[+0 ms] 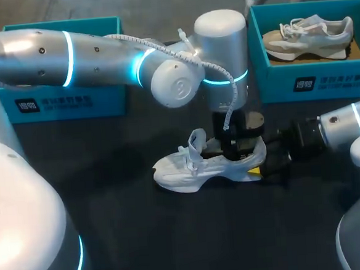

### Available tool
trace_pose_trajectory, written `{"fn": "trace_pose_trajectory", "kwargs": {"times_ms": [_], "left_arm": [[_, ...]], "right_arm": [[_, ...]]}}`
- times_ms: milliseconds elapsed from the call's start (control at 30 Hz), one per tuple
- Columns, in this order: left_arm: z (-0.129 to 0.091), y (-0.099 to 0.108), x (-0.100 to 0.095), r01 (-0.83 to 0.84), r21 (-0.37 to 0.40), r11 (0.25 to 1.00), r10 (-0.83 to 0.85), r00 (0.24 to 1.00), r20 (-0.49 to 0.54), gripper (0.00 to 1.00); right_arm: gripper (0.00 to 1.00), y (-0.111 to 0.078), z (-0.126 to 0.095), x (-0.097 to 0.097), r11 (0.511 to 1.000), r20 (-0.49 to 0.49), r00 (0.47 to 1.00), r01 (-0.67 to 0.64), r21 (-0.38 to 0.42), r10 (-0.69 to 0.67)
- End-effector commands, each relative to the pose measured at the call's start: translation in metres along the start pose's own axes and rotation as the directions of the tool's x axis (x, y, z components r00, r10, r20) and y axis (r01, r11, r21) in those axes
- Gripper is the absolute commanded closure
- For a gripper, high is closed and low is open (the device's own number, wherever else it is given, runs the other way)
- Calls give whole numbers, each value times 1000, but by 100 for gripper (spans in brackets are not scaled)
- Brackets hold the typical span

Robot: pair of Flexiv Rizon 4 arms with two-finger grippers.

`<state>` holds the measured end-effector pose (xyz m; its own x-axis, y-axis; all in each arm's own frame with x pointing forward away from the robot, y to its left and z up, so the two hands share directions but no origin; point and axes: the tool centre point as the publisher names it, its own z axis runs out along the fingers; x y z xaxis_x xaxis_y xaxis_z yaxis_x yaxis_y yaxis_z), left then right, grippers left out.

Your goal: Take the shoe out of the shoebox, open the shoe tongue, remove and reinsert the insole, then place the shoe into the shoebox

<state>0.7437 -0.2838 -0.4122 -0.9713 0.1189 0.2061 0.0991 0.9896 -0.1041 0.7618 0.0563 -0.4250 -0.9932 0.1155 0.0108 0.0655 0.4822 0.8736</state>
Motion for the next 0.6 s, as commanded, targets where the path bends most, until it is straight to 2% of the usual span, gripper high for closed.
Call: {"fn": "trace_pose_trajectory", "kwargs": {"times_ms": [33, 200, 600], "left_arm": [[31, 5, 3, 6, 22, 1000, -7, 1000, 23, 100], [32, 10, 4, 13, 31, 999, -14, 998, 63, 100], [-15, 21, 5, 19, 97, 995, -32, 990, 140, 100]], "right_arm": [[100, 0, 3, 1, 1000, 2, 1000, -2, 3, 2], [100, 0, 3, 1, 1000, 2, 1000, -2, 3, 2], [100, 0, 3, 1, 1000, 2, 1000, -2, 3, 2]]}}
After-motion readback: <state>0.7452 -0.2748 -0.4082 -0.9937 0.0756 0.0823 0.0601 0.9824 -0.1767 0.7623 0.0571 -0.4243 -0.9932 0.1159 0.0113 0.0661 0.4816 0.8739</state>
